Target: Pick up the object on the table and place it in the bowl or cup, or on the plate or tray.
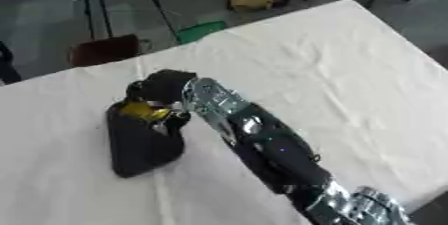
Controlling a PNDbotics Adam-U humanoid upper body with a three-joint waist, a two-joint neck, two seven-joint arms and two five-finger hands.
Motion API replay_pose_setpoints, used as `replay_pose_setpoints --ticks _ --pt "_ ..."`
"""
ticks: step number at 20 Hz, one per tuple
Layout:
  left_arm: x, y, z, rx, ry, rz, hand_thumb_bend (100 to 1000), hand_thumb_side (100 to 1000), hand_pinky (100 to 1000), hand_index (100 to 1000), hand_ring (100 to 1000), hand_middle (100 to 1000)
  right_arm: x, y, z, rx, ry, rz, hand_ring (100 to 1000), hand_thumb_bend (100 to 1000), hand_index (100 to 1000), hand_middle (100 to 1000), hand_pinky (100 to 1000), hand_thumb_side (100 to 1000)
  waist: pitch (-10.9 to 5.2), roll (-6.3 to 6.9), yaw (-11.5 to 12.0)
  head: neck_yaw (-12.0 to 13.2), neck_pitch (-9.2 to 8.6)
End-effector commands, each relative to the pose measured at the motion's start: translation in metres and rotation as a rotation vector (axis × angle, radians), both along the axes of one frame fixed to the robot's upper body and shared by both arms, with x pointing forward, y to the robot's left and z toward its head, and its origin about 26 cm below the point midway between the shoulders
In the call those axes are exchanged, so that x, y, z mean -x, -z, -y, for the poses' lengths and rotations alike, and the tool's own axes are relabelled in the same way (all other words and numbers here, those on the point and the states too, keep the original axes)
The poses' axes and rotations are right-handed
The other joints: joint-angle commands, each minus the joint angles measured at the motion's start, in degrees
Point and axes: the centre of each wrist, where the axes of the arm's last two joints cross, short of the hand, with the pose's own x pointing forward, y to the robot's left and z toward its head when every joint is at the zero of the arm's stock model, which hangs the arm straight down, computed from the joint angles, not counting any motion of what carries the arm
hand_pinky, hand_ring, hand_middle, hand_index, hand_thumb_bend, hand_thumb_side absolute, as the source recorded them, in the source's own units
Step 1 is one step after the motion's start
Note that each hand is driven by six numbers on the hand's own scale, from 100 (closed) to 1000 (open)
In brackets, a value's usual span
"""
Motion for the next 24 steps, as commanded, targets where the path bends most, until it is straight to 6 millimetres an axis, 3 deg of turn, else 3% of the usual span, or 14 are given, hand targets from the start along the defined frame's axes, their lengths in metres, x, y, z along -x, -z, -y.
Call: replay_pose_setpoints --ticks 1,2,3,4,5,6,7,8,13,14,21,24 --pt "-0.001 -0.009 0.001 -0.005 0.01 0.029 365 1000 679 870 838 891 0.001 0.003 -0.018 0.029 -0.032 0.015 525 128 907 858 447 248 -0.9 -0.23 0.2 -0.2 -0.64" --pt "-0.001 -0.009 0.001 -0.004 0.011 0.03 366 1000 679 870 838 891 0.001 0.008 -0.02 0.041 -0.031 0.008 657 213 933 897 549 354 -0.87 -0.27 0.2 -0.2 -0.65" --pt "-0.001 -0.009 0.001 -0.004 0.011 0.03 366 1000 679 870 838 891 0.001 0.013 -0.02 0.057 -0.027 -0.003 657 213 933 897 549 354 -0.86 -0.31 0.2 -0.2 -0.65" --pt "-0.001 -0.009 0.001 -0.004 0.01 0.03 366 1000 679 870 838 891 0.001 0.016 -0.021 0.068 -0.023 -0.01 871 367 966 942 804 515 -0.86 -0.33 0.2 -0.1 -0.63" --pt "-0.001 -0.009 0.0 -0.003 0.009 0.03 366 1000 679 870 838 891 0.0 0.017 -0.02 0.078 -0.017 -0.014 871 367 966 942 804 515 -0.87 -0.36 0.2 -0.1 -0.61" --pt "-0.001 -0.009 0.0 -0.003 0.008 0.029 367 1000 678 870 838 891 0.0 0.018 -0.02 0.082 -0.012 -0.015 981 496 984 980 967 610 -0.88 -0.38 0.2 -0.1 -0.6" --pt "-0.001 -0.009 0.0 -0.003 0.008 0.029 367 1000 678 870 838 891 0.0 0.016 -0.019 0.075 -0.004 -0.009 981 496 984 980 967 610 -0.9 -0.42 0.1 -0.1 -0.61" --pt "-0.001 -0.009 0.0 -0.003 0.007 0.029 367 1000 678 870 838 891 -0.001 0.014 -0.017 0.064 0.002 0.0 1000 551 993 992 1000 639 -0.92 -0.45 0.1 0.0 -0.61" --pt "-0.001 -0.009 -0.001 -0.003 0.004 0.029 367 1000 679 870 838 891 -0.001 0.0 -0.012 -0.041 0.036 0.108 1000 571 996 992 1000 646 -0.99 -0.59 -0.2 0.0 -0.59" --pt "-0.001 -0.009 -0.001 -0.002 0.003 0.029 367 1000 678 870 838 891 -0.001 -0.005 -0.011 -0.079 0.049 0.143 968 519 980 974 1000 596 -1.04 -0.57 -0.3 0.1 -0.57" --pt "0.0 -0.008 -0.002 -0.001 -0.004 0.027 367 1000 678 870 838 891 0.006 -0.05 0.007 -0.487 0.136 0.497 842 436 937 905 929 533 -1.1 -0.53 -0.7 0.3 -0.54" --pt "0.0 -0.008 -0.003 0.001 -0.007 0.027 367 1000 678 870 837 891 0.009 -0.063 0.018 -0.595 0.145 0.551 788 330 921 882 877 513 -0.94 -0.53 -1.0 0.5 -0.51"
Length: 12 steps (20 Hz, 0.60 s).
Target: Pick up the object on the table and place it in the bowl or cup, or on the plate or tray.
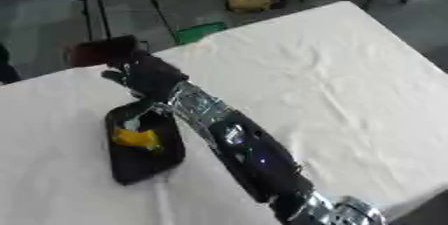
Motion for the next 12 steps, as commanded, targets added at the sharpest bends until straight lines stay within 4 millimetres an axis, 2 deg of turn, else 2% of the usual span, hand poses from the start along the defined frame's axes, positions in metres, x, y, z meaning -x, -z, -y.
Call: replay_pose_setpoints --ticks 1,5,8,12 --pt "0.0 -0.008 -0.003 0.0 -0.01 0.028 368 1000 678 870 837 891 0.004 -0.027 0.013 -0.134 -0.007 0.093 782 315 920 881 872 512 -0.86 -0.15 -0.2 0.5 -0.54" --pt "0.0 -0.008 -0.005 0.002 -0.019 0.028 368 1000 678 870 838 891 0.004 -0.032 0.043 -0.297 -0.039 -0.008 726 172 912 883 816 462 -0.58 -0.22 -0.5 1.1 -0.59" --pt "0.001 -0.008 -0.007 0.0 -0.03 0.027 370 1000 677 870 837 891 0.004 -0.033 0.08 -0.397 -0.089 -0.127 696 145 911 882 786 448 -0.37 -0.26 -0.6 1.7 -0.57" --pt "0.001 -0.007 -0.009 0.001 -0.039 0.028 370 1000 678 870 838 891 0.009 -0.039 0.125 -0.456 -0.086 -0.199 668 114 882 876 772 429 -0.1 -0.17 -1.0 2.3 -0.7"
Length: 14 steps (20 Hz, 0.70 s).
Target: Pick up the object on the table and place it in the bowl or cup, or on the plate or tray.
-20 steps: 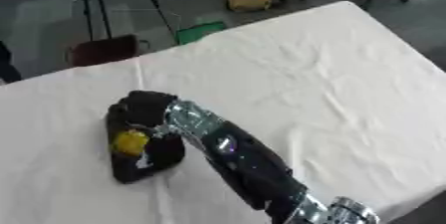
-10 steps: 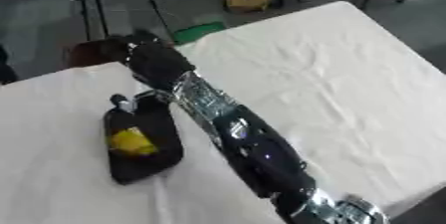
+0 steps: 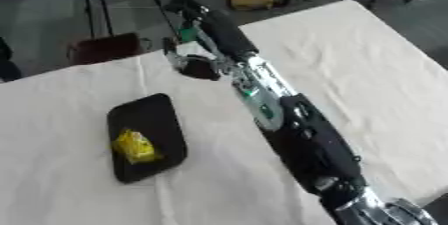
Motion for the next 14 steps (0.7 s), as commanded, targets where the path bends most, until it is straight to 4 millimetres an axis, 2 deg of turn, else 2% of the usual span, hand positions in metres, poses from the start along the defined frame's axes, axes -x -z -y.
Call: replay_pose_setpoints --ticks 1,8,10,14 --pt "0.001 -0.008 -0.005 -0.009 -0.017 0.026 370 1000 678 870 838 891 0.005 -0.021 0.032 -0.054 -0.001 0.002 660 109 879 874 766 428 -0.55 -0.12 -0.1 0.6 -0.62" --pt "0.001 -0.007 -0.006 -0.008 -0.023 0.023 374 1000 677 870 838 891 0.017 -0.021 0.074 -0.178 0.08 -0.021 625 100 877 860 735 439 -0.27 0.07 -0.5 1.2 -0.26" --pt "0.001 -0.006 -0.006 -0.009 -0.022 0.022 375 1000 677 871 839 892 0.02 -0.02 0.081 -0.212 0.098 -0.025 620 100 878 857 728 445 -0.23 0.13 -0.6 1.5 0.4" --pt "0.001 -0.006 -0.006 -0.008 -0.025 0.023 375 1000 677 871 838 892 0.027 -0.018 0.095 -0.269 0.137 -0.017 615 100 875 853 718 448 -0.21 0.23 -0.6 2.5 2.93"
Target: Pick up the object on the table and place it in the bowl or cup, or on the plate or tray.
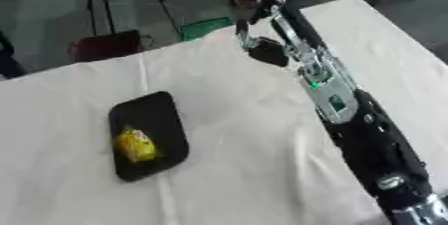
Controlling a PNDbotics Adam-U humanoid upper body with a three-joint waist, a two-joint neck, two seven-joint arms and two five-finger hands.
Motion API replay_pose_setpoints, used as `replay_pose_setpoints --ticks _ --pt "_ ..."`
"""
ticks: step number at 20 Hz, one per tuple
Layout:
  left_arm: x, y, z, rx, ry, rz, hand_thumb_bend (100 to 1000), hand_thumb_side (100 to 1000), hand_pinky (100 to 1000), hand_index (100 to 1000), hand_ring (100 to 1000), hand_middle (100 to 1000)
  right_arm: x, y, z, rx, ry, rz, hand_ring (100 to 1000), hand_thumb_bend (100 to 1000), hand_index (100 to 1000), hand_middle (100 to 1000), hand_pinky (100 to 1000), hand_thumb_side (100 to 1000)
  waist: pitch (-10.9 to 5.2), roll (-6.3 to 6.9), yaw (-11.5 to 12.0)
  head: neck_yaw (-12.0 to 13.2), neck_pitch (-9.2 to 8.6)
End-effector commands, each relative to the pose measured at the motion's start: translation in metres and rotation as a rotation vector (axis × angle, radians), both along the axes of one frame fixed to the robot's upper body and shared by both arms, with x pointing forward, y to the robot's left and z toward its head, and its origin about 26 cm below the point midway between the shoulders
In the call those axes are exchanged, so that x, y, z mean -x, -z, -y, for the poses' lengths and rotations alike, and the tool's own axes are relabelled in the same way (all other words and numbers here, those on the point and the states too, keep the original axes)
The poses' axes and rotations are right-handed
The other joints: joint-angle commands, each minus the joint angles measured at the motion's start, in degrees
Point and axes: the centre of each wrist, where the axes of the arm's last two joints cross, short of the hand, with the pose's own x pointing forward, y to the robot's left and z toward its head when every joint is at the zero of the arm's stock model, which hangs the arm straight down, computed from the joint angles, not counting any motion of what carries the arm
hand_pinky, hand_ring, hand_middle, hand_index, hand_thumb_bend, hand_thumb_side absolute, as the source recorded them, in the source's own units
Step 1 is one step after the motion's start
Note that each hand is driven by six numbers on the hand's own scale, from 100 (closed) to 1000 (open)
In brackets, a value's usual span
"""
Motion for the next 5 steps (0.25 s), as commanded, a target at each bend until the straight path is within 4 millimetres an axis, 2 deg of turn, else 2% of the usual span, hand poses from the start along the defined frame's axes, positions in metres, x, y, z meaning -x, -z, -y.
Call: replay_pose_setpoints --ticks 1,5 --pt "0.0004 -0.0076 -0.0045 -0.01 -0.014 0.026 375 1000 677 870 838 892 0.0062 -0.0176 0.0123 -0.031 0.031 0.057 612 100 871 850 714 450 -0.68 -0.17 0.1 1.1 1.95" --pt "0.0004 -0.0069 -0.0046 -0.008 -0.016 0.024 376 1000 677 870 838 891 0.0103 -0.0166 0.019 -0.065 0.054 0.06 610 100 868 849 711 452 -0.56 -0.12 -0.2 2.0 2.74"
